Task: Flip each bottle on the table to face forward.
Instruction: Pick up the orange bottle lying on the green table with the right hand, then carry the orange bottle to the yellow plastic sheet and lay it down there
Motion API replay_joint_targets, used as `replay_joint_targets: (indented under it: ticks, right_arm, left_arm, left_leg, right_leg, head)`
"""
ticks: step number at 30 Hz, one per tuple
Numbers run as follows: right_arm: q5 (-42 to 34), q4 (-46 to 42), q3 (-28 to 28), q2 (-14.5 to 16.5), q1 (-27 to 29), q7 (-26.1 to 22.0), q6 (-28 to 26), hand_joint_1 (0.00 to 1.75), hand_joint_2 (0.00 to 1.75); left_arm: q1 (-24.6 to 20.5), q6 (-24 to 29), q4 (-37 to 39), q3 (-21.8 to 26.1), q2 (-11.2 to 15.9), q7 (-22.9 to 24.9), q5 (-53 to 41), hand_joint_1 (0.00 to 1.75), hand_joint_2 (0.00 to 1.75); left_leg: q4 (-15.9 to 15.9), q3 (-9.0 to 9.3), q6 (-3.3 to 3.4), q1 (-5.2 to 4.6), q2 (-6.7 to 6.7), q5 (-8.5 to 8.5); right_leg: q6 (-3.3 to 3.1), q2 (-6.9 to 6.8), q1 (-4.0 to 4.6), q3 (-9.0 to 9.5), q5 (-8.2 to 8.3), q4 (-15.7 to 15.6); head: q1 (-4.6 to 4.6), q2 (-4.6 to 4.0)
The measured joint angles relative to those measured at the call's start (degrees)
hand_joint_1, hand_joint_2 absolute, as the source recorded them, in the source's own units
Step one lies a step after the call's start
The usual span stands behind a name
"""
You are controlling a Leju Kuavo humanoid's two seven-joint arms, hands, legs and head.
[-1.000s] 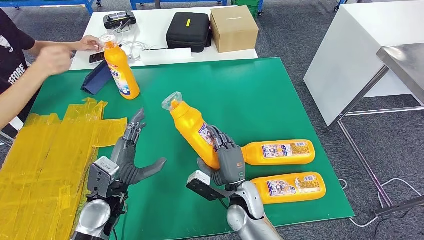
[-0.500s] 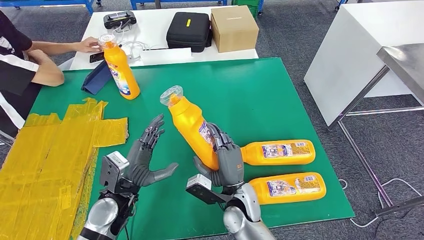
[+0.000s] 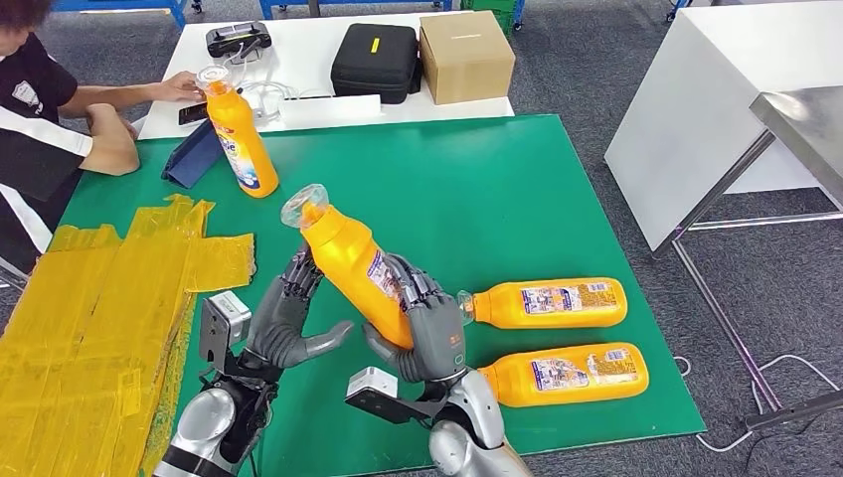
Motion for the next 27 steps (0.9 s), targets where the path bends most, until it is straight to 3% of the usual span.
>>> replay_joint_targets:
  ticks: [4, 9, 27]
  right_arm:
    - [-0.81, 1.69, 2.8, 0.14, -0.99, -1.67, -0.14, 1.75, 1.75]
    - [-0.89, 3.43, 7.18, 0.25, -2.09, -2.82, -0.62, 1.75, 1.75]
    - [-1.05, 6.46, 11.55, 0.25, -4.41, -2.57, -1.05, 1.75, 1.75]
  left_arm:
    - [-0.37, -6.14, 1.79, 0.32, 0.67, 0.74, 10.18, 0.0, 1.75]
    - [-0.88, -8.73, 4.49, 1.18, 1.28, 2.44, 17.27, 0.0, 1.75]
    - [-2.5, -10.2, 7.61, 1.35, 2.03, 2.89, 21.34, 0.0, 1.75]
  left_leg:
    - [0.0, -0.02, 0.0, 0.0, 0.0, 0.0]
    - [0.0, -0.03, 0.0, 0.0, -0.01, 0.01]
    - [0.0, -0.05, 0.0, 0.0, -0.01, 0.01]
  right_leg:
    - [0.0, 0.0, 0.0, -0.02, 0.0, 0.0]
    - [0.0, -0.01, 0.0, -0.03, 0.0, 0.0]
    - [0.0, 0.0, 0.0, -0.05, 0.0, 0.01]
  head:
    - [0.0, 0.0]
    - [0.0, 0.0]
    - [0.0, 0.0]
